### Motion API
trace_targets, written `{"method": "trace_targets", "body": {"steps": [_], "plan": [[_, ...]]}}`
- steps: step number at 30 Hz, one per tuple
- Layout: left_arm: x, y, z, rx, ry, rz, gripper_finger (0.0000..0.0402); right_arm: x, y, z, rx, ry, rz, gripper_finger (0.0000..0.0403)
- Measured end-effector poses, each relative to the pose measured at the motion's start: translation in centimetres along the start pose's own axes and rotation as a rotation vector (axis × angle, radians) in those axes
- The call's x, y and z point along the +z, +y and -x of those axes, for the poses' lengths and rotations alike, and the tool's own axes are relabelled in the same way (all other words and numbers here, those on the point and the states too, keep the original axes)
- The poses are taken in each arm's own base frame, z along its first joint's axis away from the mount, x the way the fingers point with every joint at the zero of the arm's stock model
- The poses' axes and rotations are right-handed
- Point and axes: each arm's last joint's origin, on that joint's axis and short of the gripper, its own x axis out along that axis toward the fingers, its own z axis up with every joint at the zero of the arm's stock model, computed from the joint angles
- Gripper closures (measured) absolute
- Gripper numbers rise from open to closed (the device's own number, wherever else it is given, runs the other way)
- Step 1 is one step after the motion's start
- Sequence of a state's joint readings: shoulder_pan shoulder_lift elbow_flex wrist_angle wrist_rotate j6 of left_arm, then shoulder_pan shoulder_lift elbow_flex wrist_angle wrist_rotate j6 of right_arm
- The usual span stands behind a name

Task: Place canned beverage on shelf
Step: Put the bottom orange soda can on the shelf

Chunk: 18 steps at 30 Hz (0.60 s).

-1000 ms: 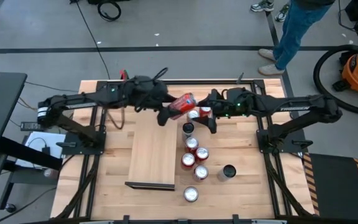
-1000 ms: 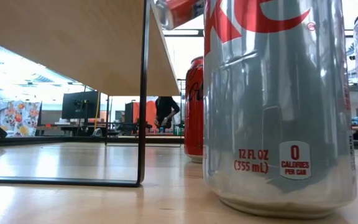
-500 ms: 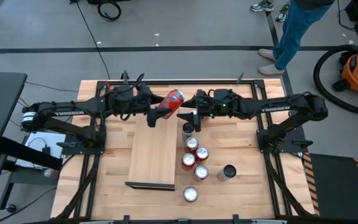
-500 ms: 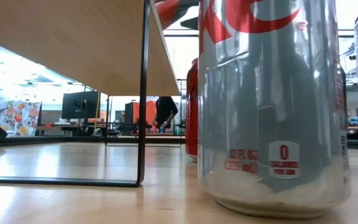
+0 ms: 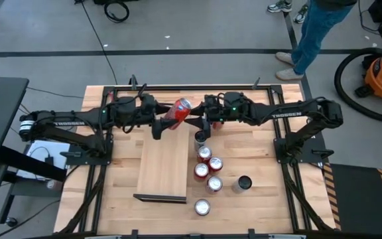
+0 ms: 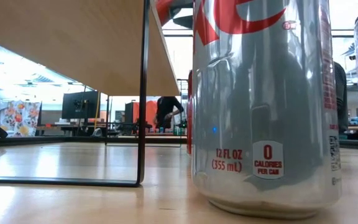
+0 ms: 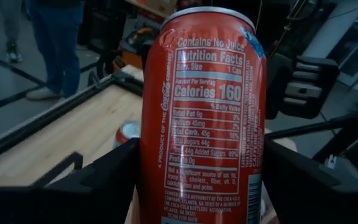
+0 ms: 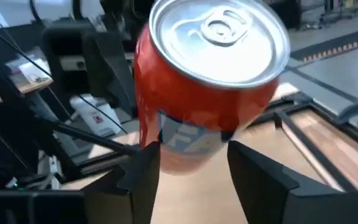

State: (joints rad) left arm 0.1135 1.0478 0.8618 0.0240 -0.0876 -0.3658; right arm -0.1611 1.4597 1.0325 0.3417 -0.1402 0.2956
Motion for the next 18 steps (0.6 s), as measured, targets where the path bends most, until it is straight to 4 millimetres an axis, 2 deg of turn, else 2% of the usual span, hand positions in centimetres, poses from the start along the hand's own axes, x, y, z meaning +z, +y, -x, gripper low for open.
{"method": "trace_targets", "body": {"steps": [5, 18], "plan": [[0.14, 0.0, 0.3, 0.002, -0.005, 0.001, 0.0102, 0.78, -0.28, 0.52, -0.013, -0.032, 0.01, 0.0211], [-0.46, -0.37, -0.34, -0.009, 0.027, -0.016, 0.0102, 1.0, -0.21, 0.44, 0.027, -0.063, 0.012, 0.0211]]}}
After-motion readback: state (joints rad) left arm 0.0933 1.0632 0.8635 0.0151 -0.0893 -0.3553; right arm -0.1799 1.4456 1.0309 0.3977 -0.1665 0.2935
